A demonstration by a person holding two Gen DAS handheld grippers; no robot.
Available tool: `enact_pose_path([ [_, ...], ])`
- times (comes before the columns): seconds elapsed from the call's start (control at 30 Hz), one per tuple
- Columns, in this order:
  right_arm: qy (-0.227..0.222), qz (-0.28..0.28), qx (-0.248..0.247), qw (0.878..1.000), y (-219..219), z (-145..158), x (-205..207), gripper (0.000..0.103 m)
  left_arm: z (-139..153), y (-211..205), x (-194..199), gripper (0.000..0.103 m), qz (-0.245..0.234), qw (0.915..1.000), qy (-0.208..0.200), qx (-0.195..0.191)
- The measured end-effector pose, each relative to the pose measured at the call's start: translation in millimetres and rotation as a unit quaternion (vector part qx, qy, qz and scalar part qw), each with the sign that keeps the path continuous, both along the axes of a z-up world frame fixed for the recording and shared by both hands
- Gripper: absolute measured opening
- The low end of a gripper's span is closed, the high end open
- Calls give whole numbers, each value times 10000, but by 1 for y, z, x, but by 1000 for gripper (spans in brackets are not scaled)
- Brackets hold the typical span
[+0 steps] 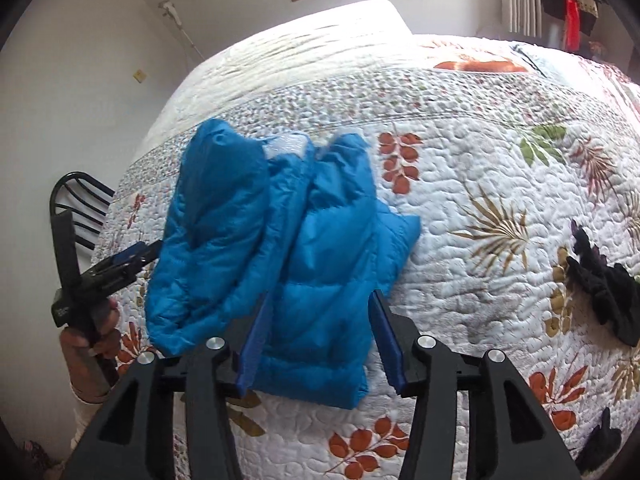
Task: Fold large clothes
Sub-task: 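Move the right tool to the folded jacket end and grasp it, then lift the jacket end with the right tool and fold it over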
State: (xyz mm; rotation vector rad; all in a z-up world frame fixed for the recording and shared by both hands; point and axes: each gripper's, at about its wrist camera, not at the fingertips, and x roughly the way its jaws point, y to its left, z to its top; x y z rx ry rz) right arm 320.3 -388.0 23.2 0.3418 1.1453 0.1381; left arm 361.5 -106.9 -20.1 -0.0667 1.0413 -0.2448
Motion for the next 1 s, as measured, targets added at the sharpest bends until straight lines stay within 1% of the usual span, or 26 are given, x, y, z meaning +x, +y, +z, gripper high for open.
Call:
enact_pose_path([
  [0.07, 37, 116, 64, 9999, 13, 0, 10, 54, 1, -2, -2, 82, 15, 10000, 0, -31],
  [0.17, 133, 229, 224, 9994, 27, -5, 23, 56, 0, -6, -4, 82, -13, 10000, -30, 36],
  [0.27, 223, 255, 242, 9991, 39, -11, 34, 57, -4, -6, -3, 82, 3, 10000, 9, 6],
  [0.37, 347, 273, 277, 9986, 46, -22, 44, 57, -8, -7, -3, 82, 9, 10000, 31, -38],
  [0.47, 527, 334, 441, 9971, 54, -37, 55, 59, -11, -9, -2, 82, 0, 10000, 46, -69],
  [0.53, 574, 333, 425, 9969, 58, -45, 60, 54, -13, -8, -1, 82, -3, 9999, 64, -116],
  [0.6, 573, 332, 510, 9965, 59, -49, 62, 39, -15, -5, 0, 82, 6, 9998, 97, -195],
  [0.63, 545, 324, 577, 9963, 58, -50, 63, 33, -16, -4, 1, 82, -7, 9996, 108, -251],
  [0.67, 504, 336, 591, 9964, 59, -49, 62, 25, -15, -3, 1, 82, -36, 9994, 127, -305],
  [0.7, 459, 356, 578, 9966, 60, -46, 61, 19, -15, -1, 1, 82, -82, 9991, 165, -376],
  [0.77, 278, 400, 613, 9969, 64, -35, 56, 13, -10, 8, -1, 82, -98, 9974, 226, -674],
  [0.8, 177, 412, 705, 9965, 63, -27, 54, 12, -5, 14, -4, 82, -65, 9958, 205, -885],
  [0.83, 77, 405, 820, 9958, 61, -19, 51, 11, 1, 18, -6, 82, -18, 9949, 147, -1001],
  [0.9, -169, 423, 889, 9950, 57, 2, 44, 10, 16, 24, -12, 82, 100, 9947, -109, -1013],
  [1.0, -466, 402, 754, 9953, 52, 29, 26, 10, 41, 19, -21, 82, 174, 9952, -528, -809],
])
